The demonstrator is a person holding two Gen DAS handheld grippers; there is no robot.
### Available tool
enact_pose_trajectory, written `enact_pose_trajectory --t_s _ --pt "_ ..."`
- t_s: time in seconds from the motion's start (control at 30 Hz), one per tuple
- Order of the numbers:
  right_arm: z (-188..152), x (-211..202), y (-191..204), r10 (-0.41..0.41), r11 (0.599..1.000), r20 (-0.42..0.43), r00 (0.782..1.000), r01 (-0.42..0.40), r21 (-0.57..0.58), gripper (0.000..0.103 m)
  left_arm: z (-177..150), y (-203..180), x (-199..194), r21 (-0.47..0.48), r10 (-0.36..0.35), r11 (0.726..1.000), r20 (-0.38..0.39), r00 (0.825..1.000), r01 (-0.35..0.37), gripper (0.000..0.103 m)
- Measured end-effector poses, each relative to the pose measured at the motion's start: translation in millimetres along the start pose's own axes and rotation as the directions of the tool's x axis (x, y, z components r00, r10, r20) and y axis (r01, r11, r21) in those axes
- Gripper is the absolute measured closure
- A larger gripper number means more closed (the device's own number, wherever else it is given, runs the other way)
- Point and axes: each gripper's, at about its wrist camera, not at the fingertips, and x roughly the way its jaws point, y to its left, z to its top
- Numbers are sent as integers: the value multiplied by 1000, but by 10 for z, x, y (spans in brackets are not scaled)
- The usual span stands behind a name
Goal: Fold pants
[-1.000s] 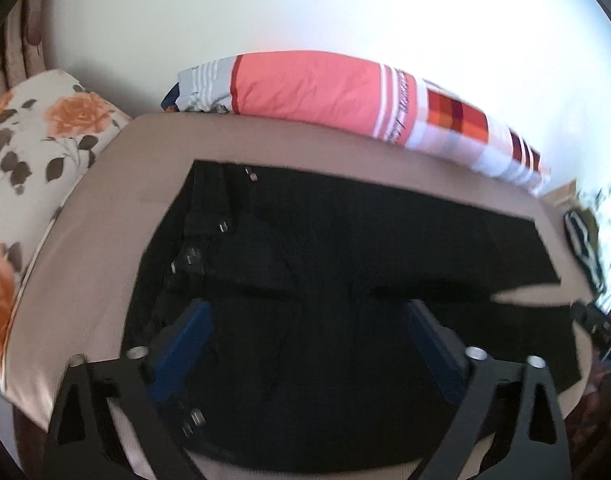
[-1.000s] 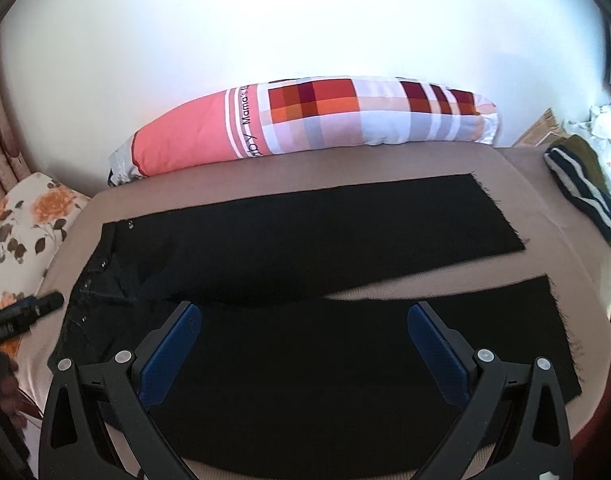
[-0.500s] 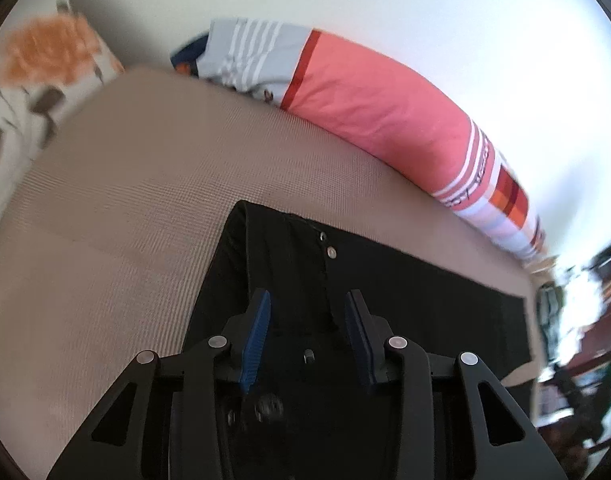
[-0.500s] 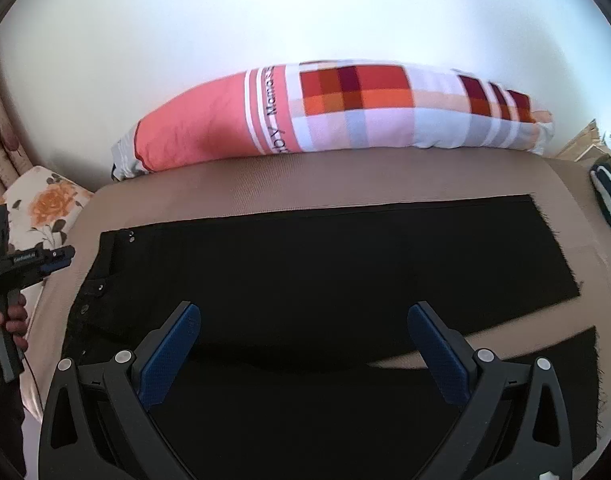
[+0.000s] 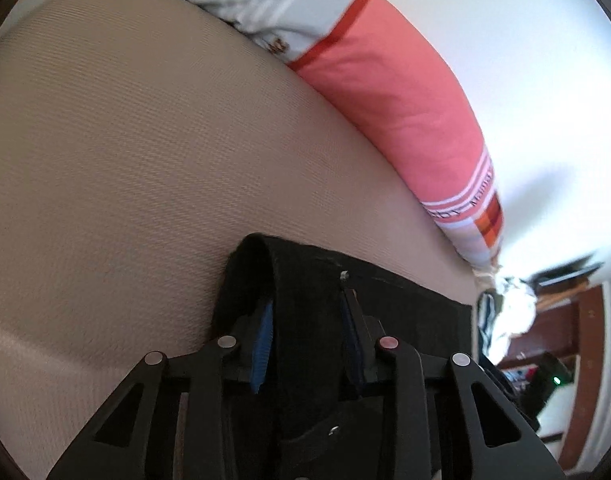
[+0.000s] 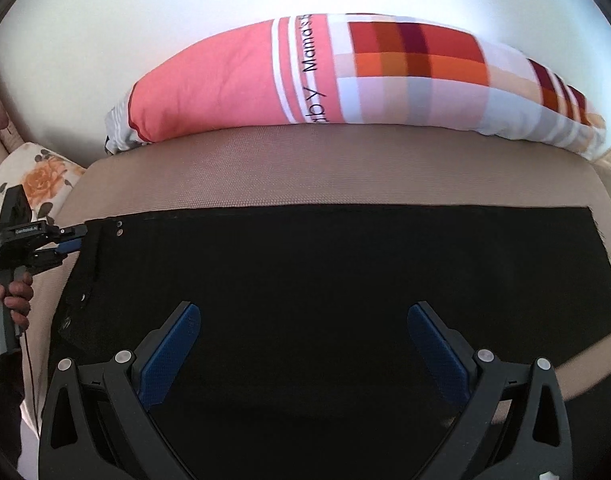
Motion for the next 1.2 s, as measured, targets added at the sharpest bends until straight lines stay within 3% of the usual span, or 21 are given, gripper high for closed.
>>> enact_pose_trajectory --t_s 0.2,0.37,0.4,0.5,0.6,0.7,0.8,0.87,0.97,1.07,1.2 --pt "260 303 119 58 996 -5 998 -58 -73 0 124 -79 246 22 -43 999 -37 998 44 70" --pt "575 628 195 146 968 -70 987 -158 -196 0 82 -185 471 -4 -81 997 -35 996 81 70" --pt "629 683 220 159 960 -85 984 -174 -220 0 69 -217 481 5 -79 997 -28 996 79 72" --pt "794 898 293 174 926 -147 974 -212 -311 0 28 -362 426 55 -67 996 8 998 66 93" --pt "902 1057 318 221 875 -227 949 -295 -383 0 -39 -511 277 96 -78 993 49 996 73 96" --pt "972 1162 376 268 807 -318 910 -392 -441 1 -155 -723 65 167 -113 981 89 990 97 96" --pt "1019 1231 479 293 733 -400 868 -473 -489 10 -277 -905 -119 246 -145 963 122 982 111 96" --pt "1045 1287 516 305 688 -467 830 -531 -495 13 -347 -958 -215 283 -152 953 135 979 109 96" --pt "1059 1367 546 280 620 -554 784 -589 -519 23 -416 -994 -300 303 -172 945 144 975 122 96" --pt "1069 1427 470 222 596 -592 775 -588 -547 38 -460 -919 -425 309 -161 945 153 975 108 96" --pt "1062 1452 251 175 602 -628 759 -587 -542 50 -462 -899 -392 308 -124 949 164 979 69 96"
